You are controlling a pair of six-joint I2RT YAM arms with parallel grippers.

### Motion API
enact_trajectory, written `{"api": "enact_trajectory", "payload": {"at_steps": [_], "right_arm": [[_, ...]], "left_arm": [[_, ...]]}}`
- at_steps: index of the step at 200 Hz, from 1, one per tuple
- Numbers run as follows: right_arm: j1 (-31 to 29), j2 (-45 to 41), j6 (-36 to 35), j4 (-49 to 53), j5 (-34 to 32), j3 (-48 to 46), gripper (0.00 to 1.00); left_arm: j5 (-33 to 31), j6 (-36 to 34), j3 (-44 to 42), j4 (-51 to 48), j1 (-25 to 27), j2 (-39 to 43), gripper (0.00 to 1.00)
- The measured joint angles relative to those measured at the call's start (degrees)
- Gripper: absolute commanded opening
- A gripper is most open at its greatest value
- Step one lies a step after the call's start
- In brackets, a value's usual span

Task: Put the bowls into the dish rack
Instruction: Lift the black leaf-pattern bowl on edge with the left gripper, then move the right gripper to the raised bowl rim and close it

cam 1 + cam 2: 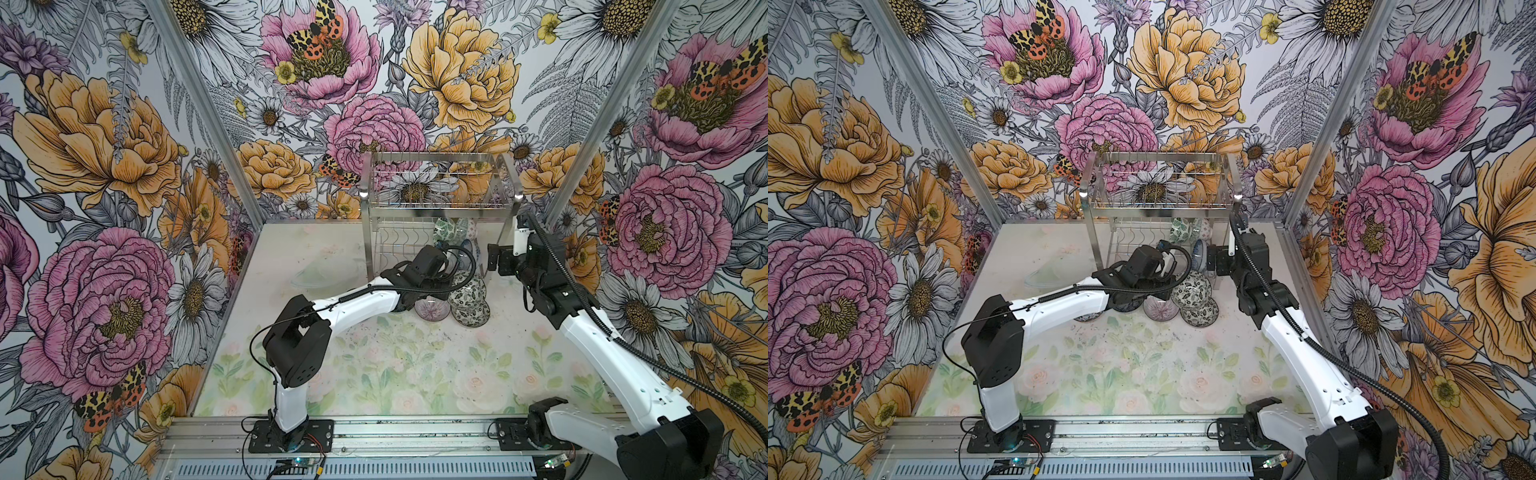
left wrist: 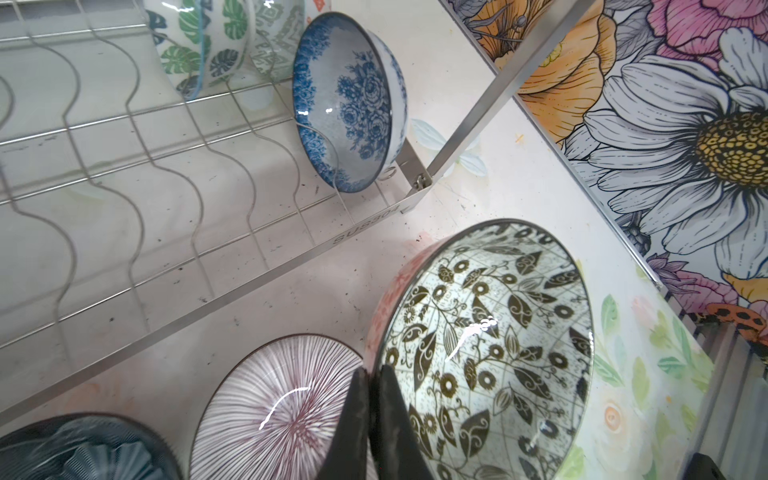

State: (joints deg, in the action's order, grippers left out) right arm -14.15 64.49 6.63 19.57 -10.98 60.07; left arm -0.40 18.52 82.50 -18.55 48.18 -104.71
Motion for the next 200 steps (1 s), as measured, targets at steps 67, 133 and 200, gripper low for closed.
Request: {"api": "enact_trajectory", "payload": {"at_steps": [67,133,200], "right_arm": [[0.0,0.1,2.2,0.4,6.2,0.9,1.0],[-7.7,3.9,6.8,0.4,11.4,3.9,1.0],[-16.4,11.0,13.2,-3.3,14.9,4.5,0.95]], "left_arm": [[-4.1,0.0,-9.5,1.2,-5.7,13.4,0.0],[-7.8,2.3,-21.7,4.4,-11.0,25.1,0.0],[-9.7,4.1,-25.6,8.8,-12.0,28.2,0.0]]}}
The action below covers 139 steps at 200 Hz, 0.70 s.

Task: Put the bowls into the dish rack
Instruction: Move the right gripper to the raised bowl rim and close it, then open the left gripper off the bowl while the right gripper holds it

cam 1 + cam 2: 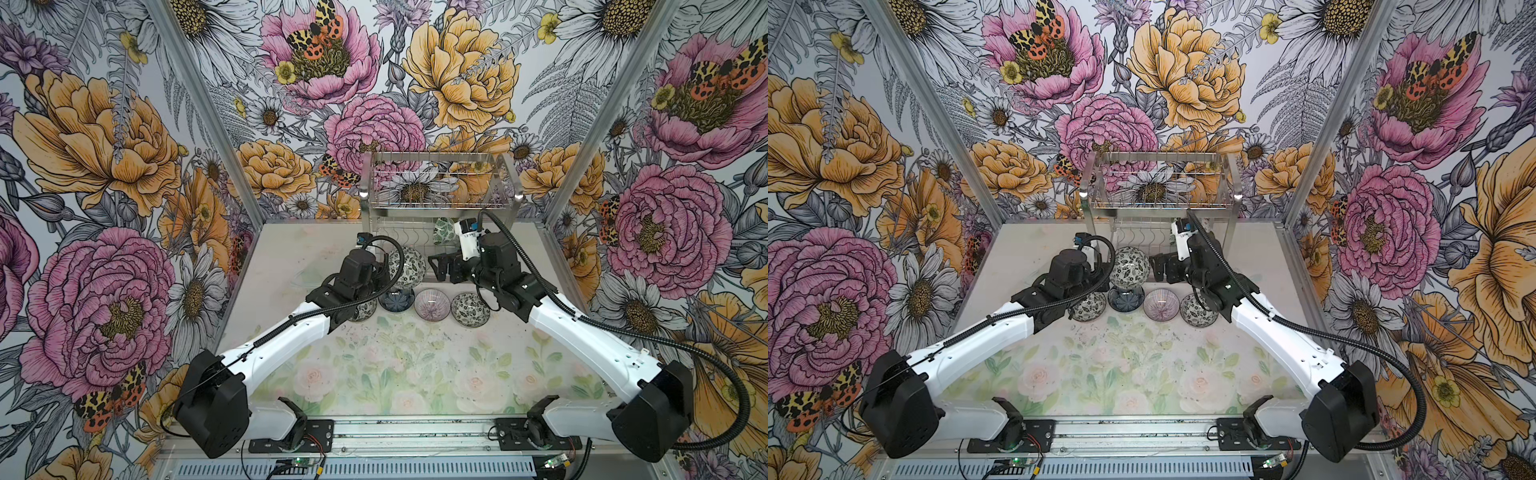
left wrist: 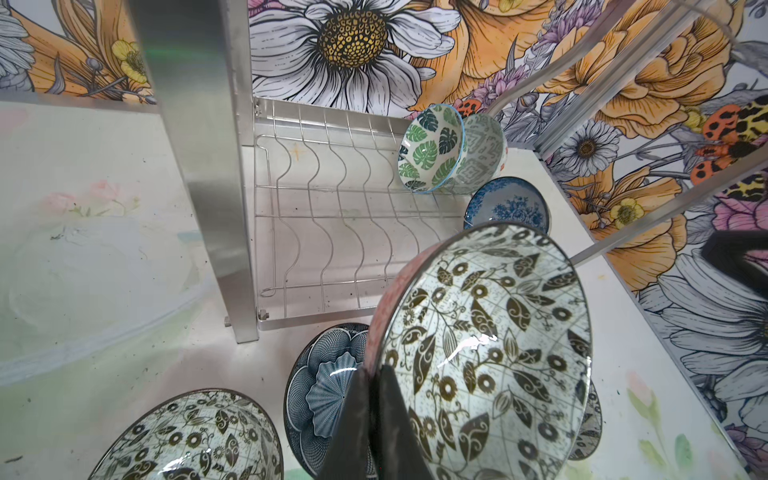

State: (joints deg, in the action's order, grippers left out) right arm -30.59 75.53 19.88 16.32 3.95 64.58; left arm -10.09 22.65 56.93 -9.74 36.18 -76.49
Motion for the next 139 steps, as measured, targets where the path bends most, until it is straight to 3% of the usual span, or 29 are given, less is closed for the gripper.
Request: {"api": "enact_trajectory", "payload": {"at_steps": [59,102,139], "right_arm": [[-3.1,7.1,5.3,-3.3,0.8,2.1,0.73],[-3.4,9.5,7.9,-4.2,0.8,2.5,0.46],[-3.6,11.0,9.6,-5.1,0.8,3.0,0.31]], "left_arm": [[0.0,0.7,-0.2,2.6,0.0,0.0,0.0],[0.0,1.0,-0.2,2.8,0.0,0.0,0.0],[0.0,1.0,-0.3,2.8,0.0,0.0,0.0]]}}
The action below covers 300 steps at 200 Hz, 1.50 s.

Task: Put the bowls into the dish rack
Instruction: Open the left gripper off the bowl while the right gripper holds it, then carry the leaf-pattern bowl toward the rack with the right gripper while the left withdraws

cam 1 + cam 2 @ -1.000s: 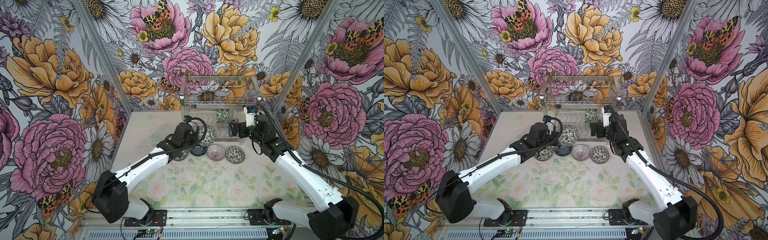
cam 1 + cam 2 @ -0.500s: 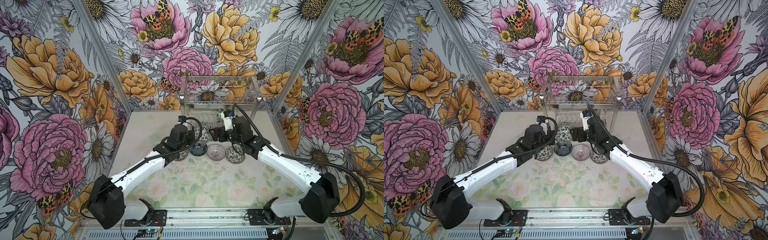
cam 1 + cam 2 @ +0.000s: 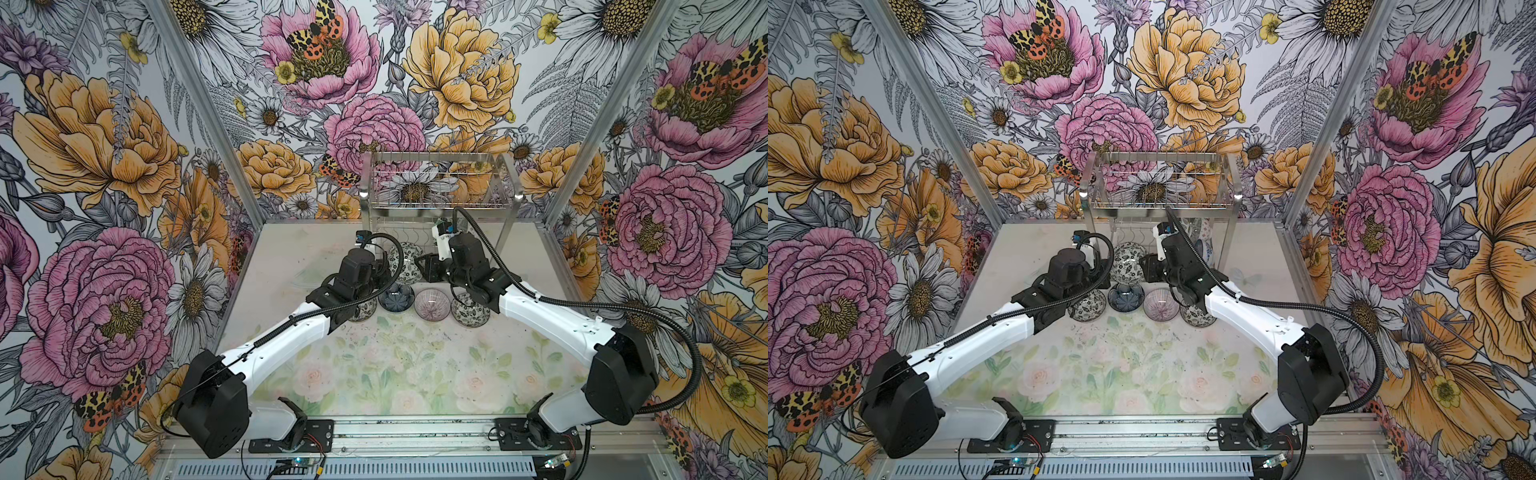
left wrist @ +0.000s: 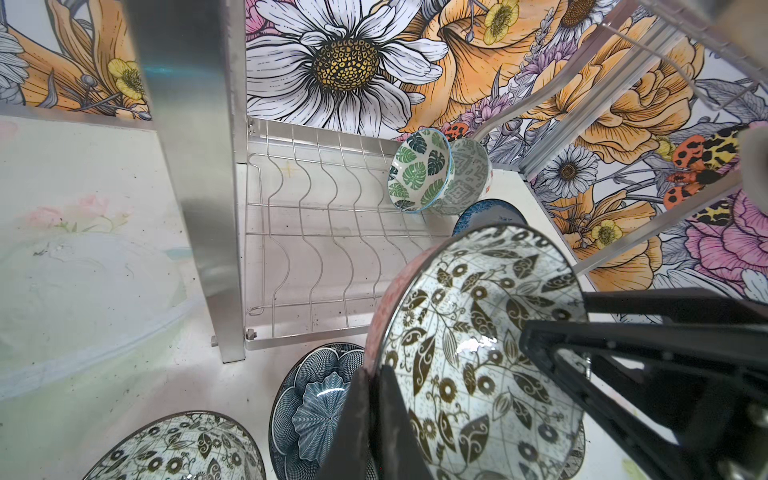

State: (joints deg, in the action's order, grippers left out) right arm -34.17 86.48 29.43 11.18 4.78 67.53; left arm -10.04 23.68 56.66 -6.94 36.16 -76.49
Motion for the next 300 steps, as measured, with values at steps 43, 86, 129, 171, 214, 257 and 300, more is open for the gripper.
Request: {"api": "enact_trajectory", "payload": {"at_steps": [43,86,129,171,214,257,300], "right_arm": [[-0.1,1.1,0.8,-0.3,-0.6,0.7,0.07],[0.0,2.6,1.1,0.6,-3.7,0.9,0.0],[-0.2,2.5,0.3,0.6,-4.5,0.9,0.0],[-0.7,1.2,-3.9,2.6,-8.5,0.9,0.0],[-0.8,0.9,-9.6,5.4,-16.6,0.9,0.0],[-0.8,0.9,-15.3,7.5,-26.2,1.0,0.0],[-0.8,1.2,-19.8,8.3,-33.3,3.0,0.0]], "left_arm": [[0.1,0.0,0.0,0.5,-0.1,0.0,0.0],[1.3,-0.2,0.0,2.3,0.5,1.0,0.0],[1.3,-0.6,-0.1,1.9,0.5,1.1,0.33],[-1.1,-2.6,0.0,-3.3,-0.1,3.1,0.99],[-4.7,-4.8,-0.9,-7.5,-0.8,10.1,0.99],[-6.2,-6.2,-3.2,-10.3,-2.7,13.8,0.99],[-6.3,-6.8,-4.7,-11.9,-4.1,15.0,0.99]]}}
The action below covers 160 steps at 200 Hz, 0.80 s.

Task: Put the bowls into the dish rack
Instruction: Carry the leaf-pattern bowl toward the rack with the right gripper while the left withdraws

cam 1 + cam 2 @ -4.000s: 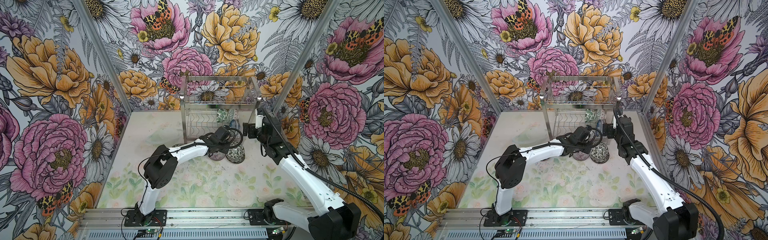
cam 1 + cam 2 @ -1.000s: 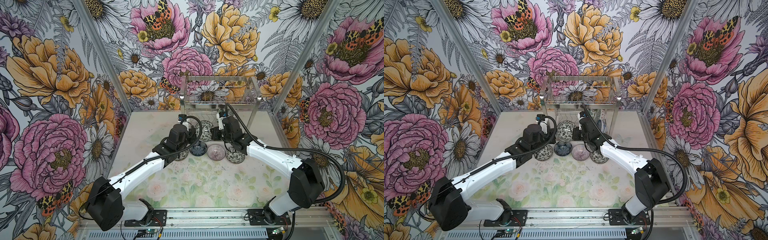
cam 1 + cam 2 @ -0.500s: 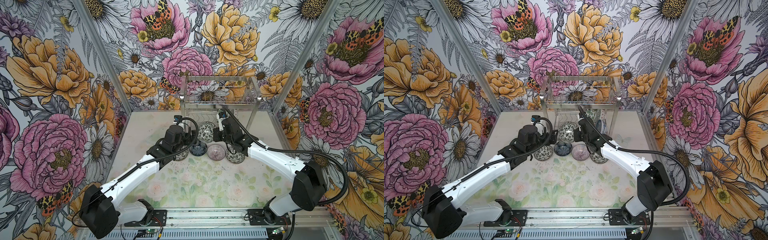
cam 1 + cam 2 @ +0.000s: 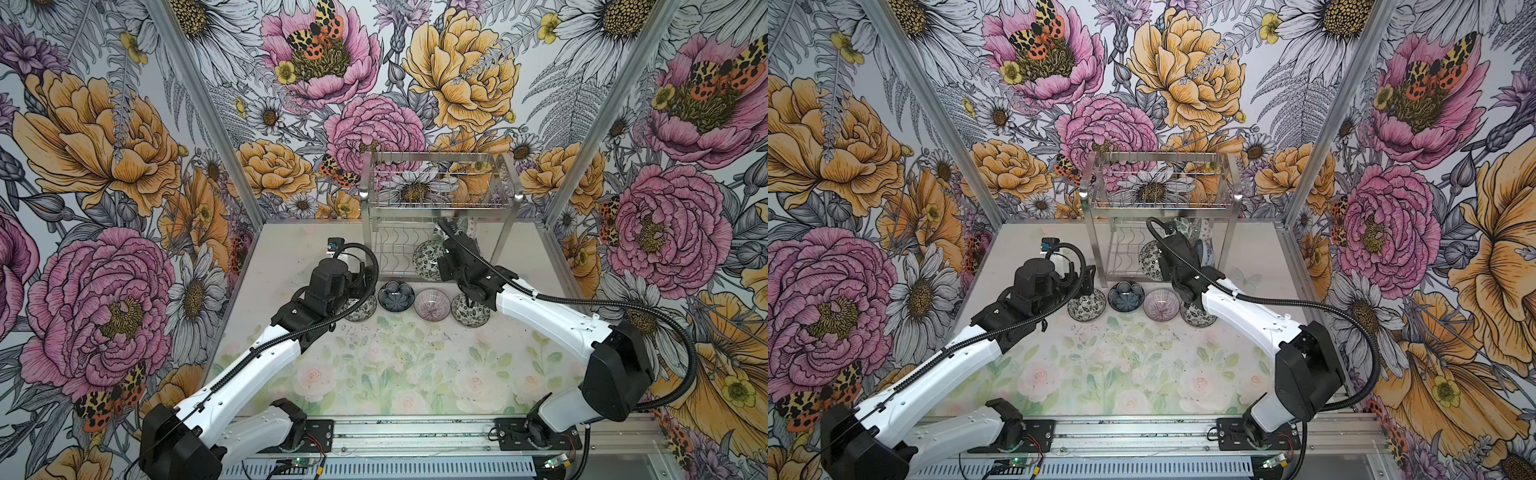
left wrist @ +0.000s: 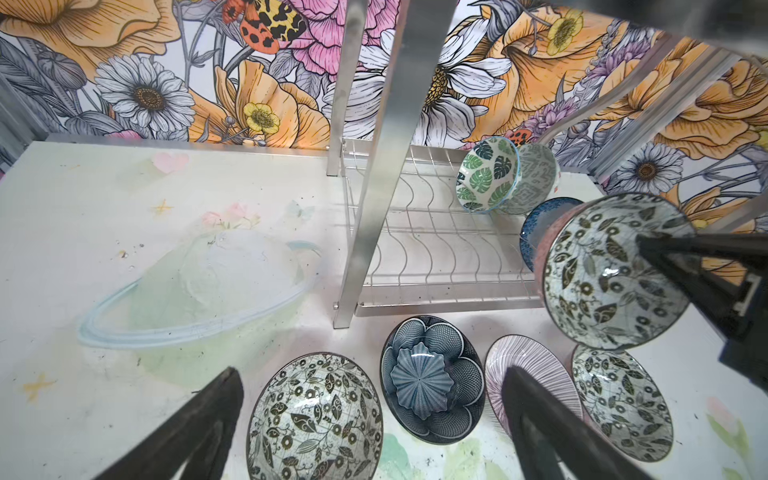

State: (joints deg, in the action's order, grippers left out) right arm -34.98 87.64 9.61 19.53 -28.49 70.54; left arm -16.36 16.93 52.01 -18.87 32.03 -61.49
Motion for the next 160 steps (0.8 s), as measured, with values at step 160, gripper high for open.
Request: {"api": "enact_trajectory", "payload": {"at_steps": [160], "right_arm": [[-1.3,13.2,-15.2,0.3,-17.1,9.8,0.0]], "left_arm": [[1.8,-0.9,-3.0,1.5,-3.3,0.0,0.99]]}}
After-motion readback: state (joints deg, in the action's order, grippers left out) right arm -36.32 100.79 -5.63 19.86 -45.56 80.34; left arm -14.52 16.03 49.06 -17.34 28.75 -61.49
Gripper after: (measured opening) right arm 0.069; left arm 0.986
